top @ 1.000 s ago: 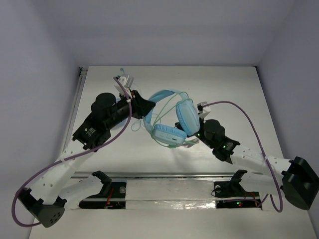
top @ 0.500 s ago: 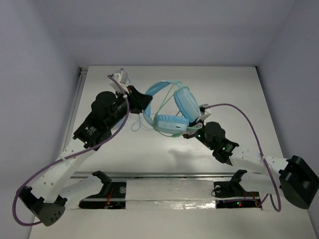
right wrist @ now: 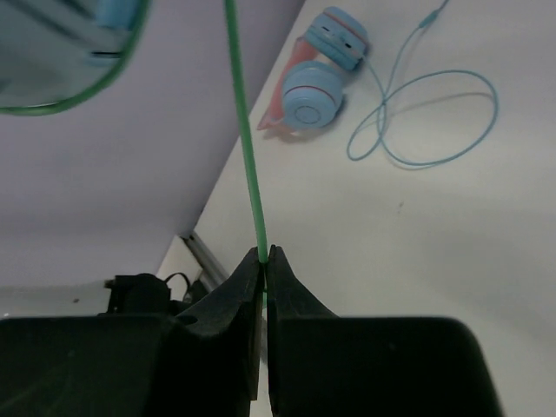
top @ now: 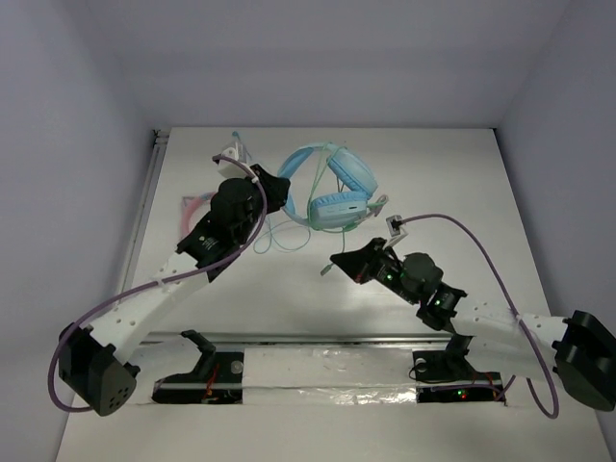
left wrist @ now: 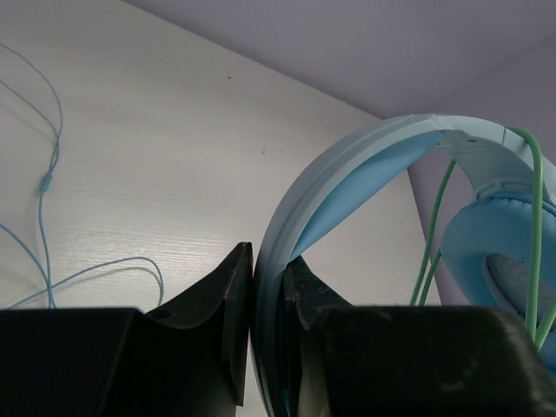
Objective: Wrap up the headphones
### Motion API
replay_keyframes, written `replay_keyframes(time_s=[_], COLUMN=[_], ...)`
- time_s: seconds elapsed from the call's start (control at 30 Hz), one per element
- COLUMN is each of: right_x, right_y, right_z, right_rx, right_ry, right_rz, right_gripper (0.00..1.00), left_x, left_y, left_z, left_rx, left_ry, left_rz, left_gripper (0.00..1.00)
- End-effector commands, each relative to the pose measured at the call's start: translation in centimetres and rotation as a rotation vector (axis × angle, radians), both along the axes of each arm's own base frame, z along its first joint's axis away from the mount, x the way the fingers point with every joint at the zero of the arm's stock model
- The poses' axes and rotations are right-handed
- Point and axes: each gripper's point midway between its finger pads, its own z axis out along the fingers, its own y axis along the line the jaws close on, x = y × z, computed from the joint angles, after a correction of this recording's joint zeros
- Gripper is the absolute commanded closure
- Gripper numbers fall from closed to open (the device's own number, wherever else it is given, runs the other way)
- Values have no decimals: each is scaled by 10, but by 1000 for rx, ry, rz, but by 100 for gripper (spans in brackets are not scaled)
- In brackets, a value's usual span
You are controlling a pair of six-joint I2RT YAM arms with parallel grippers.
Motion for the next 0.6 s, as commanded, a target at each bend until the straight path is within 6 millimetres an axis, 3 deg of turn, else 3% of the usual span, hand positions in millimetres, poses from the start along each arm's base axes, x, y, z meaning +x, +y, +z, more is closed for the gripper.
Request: replay_keyframes(time_s=[0.0,0.2,0.3,0.5,0.57], right_x=[-15,-39,-46,-44,-38], right_y=[5,24,29,34,40], right_z=[3,13,36,82,84], right_rx=[56,111,177,316,326], right_ry=[26,36,15,-23,-18], right_rz=[39,133,166,173,160], right_gripper=[100,100,100,100,100], left_x=[23,46,52,50,41], left_y=[14,10,7,0,-12], left_z=[65,29,11,-29,-40], left_rx=[-254,-237,-224,-166,-162], left_ry=[-179,-141,-123,-87,-80], left_rz=[156,226,246,278,251], left_gripper=[100,100,100,100,100])
